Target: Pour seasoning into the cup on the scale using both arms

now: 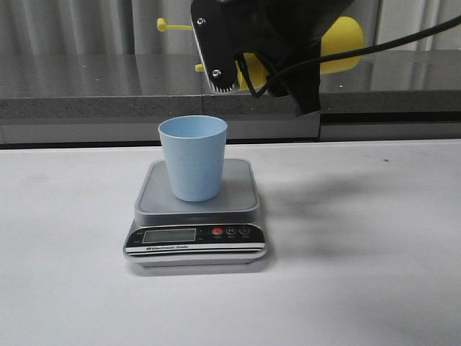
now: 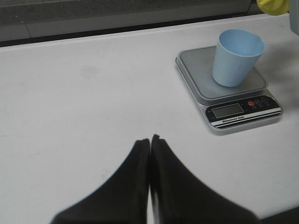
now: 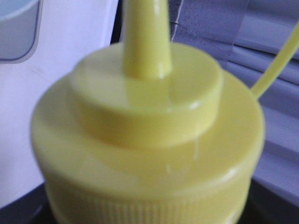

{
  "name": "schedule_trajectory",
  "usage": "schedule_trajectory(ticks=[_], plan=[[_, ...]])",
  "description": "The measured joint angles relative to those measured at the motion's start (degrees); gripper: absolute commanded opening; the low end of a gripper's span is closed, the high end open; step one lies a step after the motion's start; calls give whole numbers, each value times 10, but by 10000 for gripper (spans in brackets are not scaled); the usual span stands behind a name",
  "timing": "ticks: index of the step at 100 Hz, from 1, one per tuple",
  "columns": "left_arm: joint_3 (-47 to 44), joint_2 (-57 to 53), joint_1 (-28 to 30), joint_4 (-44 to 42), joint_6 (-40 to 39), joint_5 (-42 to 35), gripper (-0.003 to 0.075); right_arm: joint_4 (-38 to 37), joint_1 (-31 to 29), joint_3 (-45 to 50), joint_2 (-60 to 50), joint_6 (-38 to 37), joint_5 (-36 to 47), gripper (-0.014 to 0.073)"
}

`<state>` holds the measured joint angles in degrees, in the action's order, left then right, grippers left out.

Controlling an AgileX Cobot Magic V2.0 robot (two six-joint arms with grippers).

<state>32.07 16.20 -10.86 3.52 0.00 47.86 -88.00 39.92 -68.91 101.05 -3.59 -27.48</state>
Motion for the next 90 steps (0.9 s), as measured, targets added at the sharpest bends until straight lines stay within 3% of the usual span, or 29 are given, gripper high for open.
schedule_trajectory(ticks=[12, 24, 45, 90], plan=[[0, 0, 0, 0, 0, 0, -20, 7, 0, 0, 0, -48, -20, 223], [0, 0, 0, 0, 0, 0, -20, 13, -5, 0, 0, -145, -29, 223], [0, 0, 0, 0, 0, 0, -20, 21, -29, 0, -25, -294, 23, 223], [0, 0, 0, 0, 0, 0, -20, 73, -67, 37, -123, -472, 120, 223]])
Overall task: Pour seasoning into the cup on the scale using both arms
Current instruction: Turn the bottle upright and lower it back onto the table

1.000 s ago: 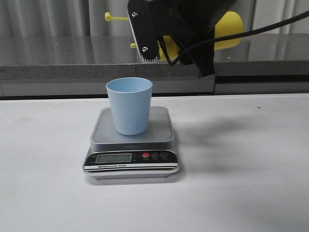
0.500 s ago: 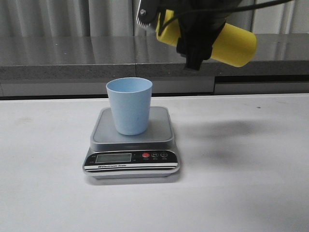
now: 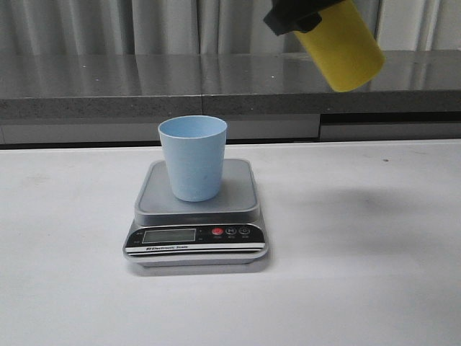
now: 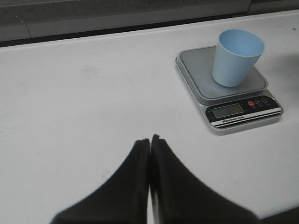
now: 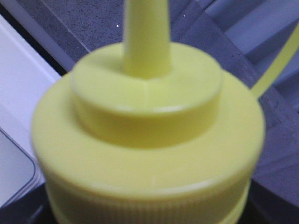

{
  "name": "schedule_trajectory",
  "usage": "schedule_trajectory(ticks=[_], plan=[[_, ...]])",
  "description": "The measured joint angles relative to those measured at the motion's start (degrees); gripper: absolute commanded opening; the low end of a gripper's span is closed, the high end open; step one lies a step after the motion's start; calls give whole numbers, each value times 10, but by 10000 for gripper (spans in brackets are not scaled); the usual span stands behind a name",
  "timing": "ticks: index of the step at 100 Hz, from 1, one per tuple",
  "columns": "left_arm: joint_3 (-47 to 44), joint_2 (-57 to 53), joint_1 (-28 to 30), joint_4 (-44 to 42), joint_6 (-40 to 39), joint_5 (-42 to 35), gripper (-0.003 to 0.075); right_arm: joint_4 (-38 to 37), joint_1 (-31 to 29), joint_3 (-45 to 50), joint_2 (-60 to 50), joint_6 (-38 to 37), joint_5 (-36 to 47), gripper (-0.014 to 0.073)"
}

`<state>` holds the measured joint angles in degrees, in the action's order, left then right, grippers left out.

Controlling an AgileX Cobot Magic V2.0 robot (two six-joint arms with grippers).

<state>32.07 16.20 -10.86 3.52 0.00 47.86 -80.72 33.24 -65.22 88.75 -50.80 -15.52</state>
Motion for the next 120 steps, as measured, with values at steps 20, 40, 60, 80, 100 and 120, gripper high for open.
schedule_trajectory(ticks=[20, 40, 60, 80, 100, 120], plan=[[0, 0, 0, 0, 0, 0, -20, 1, -4, 46, -33, -48, 21, 223], [0, 0, 0, 0, 0, 0, -20, 18, -44, 83, -43, -90, 93, 223], [0, 0, 0, 0, 0, 0, -20, 141, -96, 110, -43, -4, 174, 223], [0, 0, 0, 0, 0, 0, -20, 324, -143, 157, -43, 149, 277, 223], [0, 0, 0, 0, 0, 0, -20, 430, -184, 217, -22, 223, 429, 223], [0, 0, 0, 0, 0, 0, -20, 501, -201, 244, 34, 266, 515, 223]])
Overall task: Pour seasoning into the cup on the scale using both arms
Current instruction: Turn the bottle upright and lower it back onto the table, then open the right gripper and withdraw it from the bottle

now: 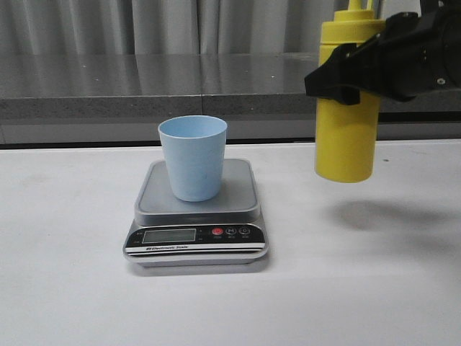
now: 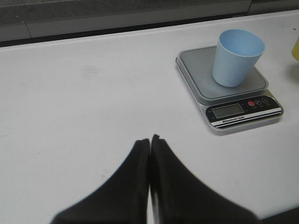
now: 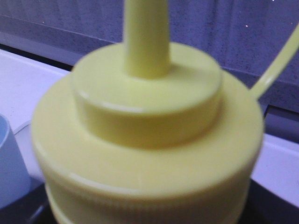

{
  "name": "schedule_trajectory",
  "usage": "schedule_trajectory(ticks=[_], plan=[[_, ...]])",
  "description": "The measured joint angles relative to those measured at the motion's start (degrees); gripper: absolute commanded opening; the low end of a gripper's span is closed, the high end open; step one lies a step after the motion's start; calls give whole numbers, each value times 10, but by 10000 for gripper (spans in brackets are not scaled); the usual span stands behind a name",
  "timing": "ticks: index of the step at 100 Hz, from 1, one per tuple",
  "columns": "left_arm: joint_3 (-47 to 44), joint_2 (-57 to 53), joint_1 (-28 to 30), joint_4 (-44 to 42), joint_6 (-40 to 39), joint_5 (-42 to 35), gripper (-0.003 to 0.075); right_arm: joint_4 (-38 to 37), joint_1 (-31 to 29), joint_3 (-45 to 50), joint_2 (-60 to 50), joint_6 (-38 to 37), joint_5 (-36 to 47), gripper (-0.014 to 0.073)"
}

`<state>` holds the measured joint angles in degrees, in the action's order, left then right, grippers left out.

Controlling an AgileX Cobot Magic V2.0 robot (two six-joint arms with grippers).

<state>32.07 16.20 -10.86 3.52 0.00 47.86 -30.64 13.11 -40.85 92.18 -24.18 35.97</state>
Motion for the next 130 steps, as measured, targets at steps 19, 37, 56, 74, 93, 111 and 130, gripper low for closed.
schedule_trajectory(ticks=[19, 37, 56, 74, 93, 111, 130], plan=[[0, 0, 0, 0, 0, 0, -20, 40, 0, 1, 47, 59, 49, 223], [0, 0, 0, 0, 0, 0, -20, 66, 0, 2, 86, 66, 92, 223], [0, 0, 0, 0, 0, 0, -20, 72, 0, 2, 119, 68, 140, 225], [0, 0, 0, 0, 0, 0, -20, 73, 0, 2, 128, 68, 142, 381], [0, 0, 0, 0, 0, 0, -20, 76, 0, 2, 128, 69, 140, 667], [0, 0, 0, 0, 0, 0, -20, 77, 0, 2, 128, 69, 155, 652], [0, 0, 0, 0, 0, 0, -20, 77, 0, 11, 125, 69, 162, 652]])
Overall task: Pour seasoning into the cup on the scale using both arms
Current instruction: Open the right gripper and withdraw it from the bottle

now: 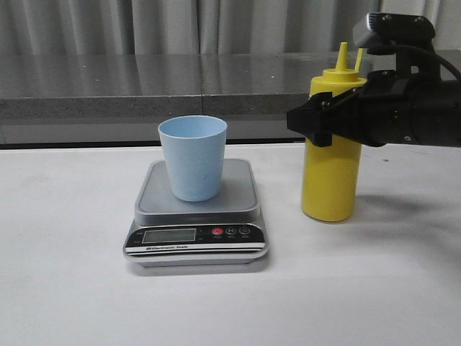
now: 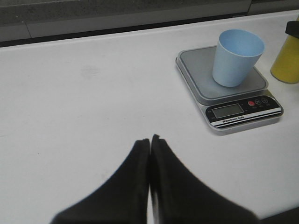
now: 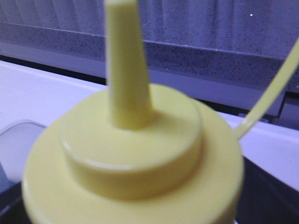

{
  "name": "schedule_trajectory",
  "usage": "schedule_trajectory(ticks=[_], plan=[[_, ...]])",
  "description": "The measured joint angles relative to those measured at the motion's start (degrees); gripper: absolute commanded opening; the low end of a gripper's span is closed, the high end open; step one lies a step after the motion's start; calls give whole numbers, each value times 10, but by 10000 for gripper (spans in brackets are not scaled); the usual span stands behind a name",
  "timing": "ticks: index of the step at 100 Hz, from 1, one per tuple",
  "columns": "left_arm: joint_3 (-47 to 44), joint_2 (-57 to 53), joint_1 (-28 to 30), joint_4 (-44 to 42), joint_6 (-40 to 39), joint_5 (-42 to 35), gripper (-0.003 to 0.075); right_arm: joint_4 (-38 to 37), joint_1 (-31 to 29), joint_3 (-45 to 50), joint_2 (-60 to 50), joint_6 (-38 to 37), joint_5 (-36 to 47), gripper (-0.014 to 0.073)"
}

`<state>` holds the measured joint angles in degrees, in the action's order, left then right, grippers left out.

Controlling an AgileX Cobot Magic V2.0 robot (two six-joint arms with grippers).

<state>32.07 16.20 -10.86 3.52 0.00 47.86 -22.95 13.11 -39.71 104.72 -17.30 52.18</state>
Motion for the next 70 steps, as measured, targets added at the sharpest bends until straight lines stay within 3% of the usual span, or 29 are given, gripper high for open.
schedule_trajectory(ticks=[61, 70], plan=[[0, 0, 0, 0, 0, 0, -20, -1, 0, 135, -148, 0, -22, 652], [0, 0, 0, 0, 0, 0, -20, 1, 0, 150, -183, 0, -42, 615]])
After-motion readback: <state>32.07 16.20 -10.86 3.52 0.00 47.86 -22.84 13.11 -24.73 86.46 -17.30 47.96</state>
